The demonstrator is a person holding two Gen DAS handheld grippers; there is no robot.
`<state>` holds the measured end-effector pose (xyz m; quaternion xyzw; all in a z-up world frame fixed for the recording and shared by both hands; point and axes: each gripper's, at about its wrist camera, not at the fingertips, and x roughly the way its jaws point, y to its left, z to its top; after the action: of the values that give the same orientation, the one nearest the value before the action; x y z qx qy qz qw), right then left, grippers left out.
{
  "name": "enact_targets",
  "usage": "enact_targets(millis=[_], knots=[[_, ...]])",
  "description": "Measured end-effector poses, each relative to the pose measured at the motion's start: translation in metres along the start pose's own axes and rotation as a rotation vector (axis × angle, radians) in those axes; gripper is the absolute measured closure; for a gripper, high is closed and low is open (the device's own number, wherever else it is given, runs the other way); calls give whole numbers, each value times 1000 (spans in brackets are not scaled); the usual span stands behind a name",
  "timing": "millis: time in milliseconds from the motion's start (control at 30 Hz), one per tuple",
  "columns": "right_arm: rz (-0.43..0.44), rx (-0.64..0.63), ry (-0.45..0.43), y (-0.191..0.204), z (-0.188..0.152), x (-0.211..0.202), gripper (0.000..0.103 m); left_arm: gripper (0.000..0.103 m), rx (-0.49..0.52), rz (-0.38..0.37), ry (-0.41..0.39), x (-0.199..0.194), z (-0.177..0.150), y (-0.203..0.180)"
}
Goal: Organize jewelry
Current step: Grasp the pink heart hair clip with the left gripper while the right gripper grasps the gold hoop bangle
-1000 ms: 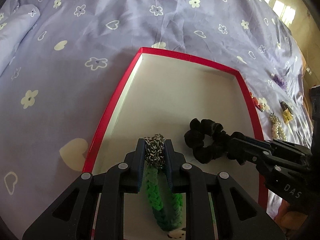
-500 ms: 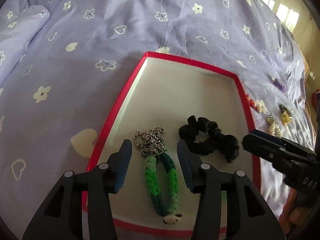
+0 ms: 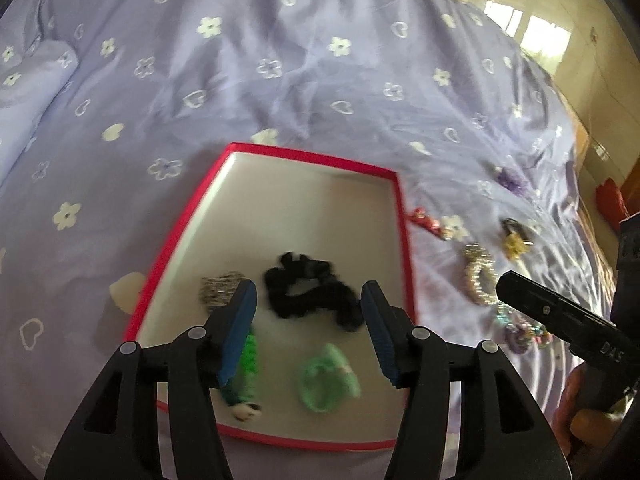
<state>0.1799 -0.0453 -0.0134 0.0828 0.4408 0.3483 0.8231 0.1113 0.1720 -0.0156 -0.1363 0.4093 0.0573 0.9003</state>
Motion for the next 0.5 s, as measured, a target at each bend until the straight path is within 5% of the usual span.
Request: enact_targets(millis=[500], knots=[[-118,126,-81,-89,-6,-68,53,49,133,-91,29,13,4,-95]])
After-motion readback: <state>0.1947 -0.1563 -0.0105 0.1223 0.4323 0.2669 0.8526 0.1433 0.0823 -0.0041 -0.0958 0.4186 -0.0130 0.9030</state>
